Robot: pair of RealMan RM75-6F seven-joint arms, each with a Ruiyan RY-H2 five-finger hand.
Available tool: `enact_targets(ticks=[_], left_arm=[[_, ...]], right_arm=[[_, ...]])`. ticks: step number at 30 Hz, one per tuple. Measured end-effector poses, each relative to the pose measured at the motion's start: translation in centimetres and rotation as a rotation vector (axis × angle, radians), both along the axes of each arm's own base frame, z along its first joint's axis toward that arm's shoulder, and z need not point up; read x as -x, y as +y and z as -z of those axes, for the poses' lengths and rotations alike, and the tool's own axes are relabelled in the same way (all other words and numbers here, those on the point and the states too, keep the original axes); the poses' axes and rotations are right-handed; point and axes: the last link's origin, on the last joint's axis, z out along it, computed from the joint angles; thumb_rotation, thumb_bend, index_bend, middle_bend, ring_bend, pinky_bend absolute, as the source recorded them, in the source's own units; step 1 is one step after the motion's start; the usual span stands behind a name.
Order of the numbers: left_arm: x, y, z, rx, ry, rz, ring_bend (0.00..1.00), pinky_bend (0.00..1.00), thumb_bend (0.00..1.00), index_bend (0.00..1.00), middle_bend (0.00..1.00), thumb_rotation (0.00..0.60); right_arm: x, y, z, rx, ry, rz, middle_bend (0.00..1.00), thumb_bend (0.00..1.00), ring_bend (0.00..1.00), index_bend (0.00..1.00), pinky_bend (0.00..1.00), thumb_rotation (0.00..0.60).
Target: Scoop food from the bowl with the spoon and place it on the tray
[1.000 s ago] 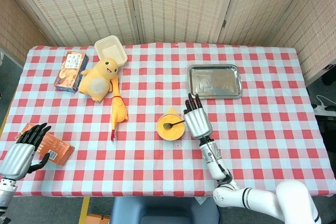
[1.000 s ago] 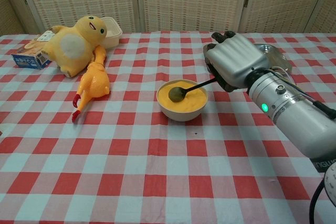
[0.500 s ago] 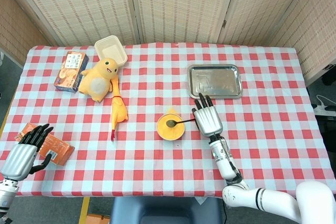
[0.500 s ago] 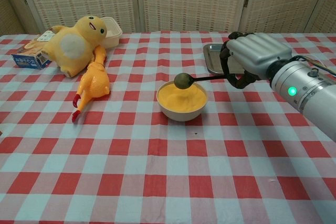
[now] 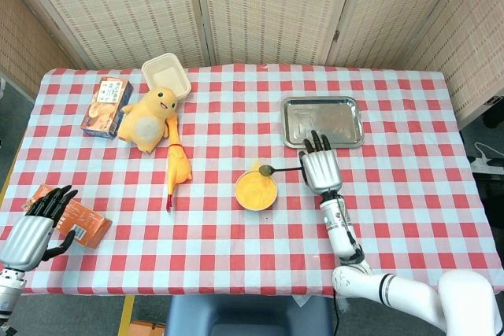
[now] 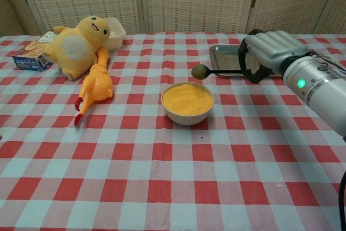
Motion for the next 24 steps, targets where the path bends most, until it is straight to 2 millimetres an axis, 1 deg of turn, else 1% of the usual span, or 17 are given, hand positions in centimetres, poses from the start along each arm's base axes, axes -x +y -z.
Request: enact_targets(ticks=[6, 13, 19, 22, 24], left_arm=[[-0.1, 0.1, 0.4, 0.007, 0.012, -0.002, 0.00, 0.14, 0.44, 0.00, 0.00, 0.600], [0.1, 0.6, 0.8, 0.020, 0.021, -0.019, 0.00, 0.14, 0.44, 0.00, 0.00, 0.600], [0.5, 1.3, 1.4, 0.034, 0.038, -0.044, 0.00, 0.14, 0.44, 0.00, 0.00, 0.600], [0.8, 1.6, 1.5, 0.030, 0.043, -0.059, 0.00, 0.14, 0.44, 0.00, 0.00, 0.600], [0.9, 1.8, 1.5, 0.026, 0.046, -0.069, 0.00, 0.14, 0.44, 0.00, 0.00, 0.600]], right_arm=[[1.1, -2.7, -0.7, 0.073, 0.045, 0.055, 0.22, 0.51, 0.01, 0.87, 0.12, 0.600], [2.2, -6.9, -1.6, 0.170, 0.115, 0.142, 0.22, 0.51, 0.01, 0.87, 0.12, 0.600], [3.6, -9.9, -2.3, 0.218, 0.189, 0.225, 0.22, 0.51, 0.01, 0.86, 0.12, 0.600], [4.2, -11.0, -2.6, 0.220, 0.210, 0.271, 0.22, 0.51, 0.01, 0.83, 0.12, 0.600], [4.5, -11.4, -2.5, 0.210, 0.211, 0.296, 0.22, 0.51, 0.01, 0.77, 0.12, 0.600]])
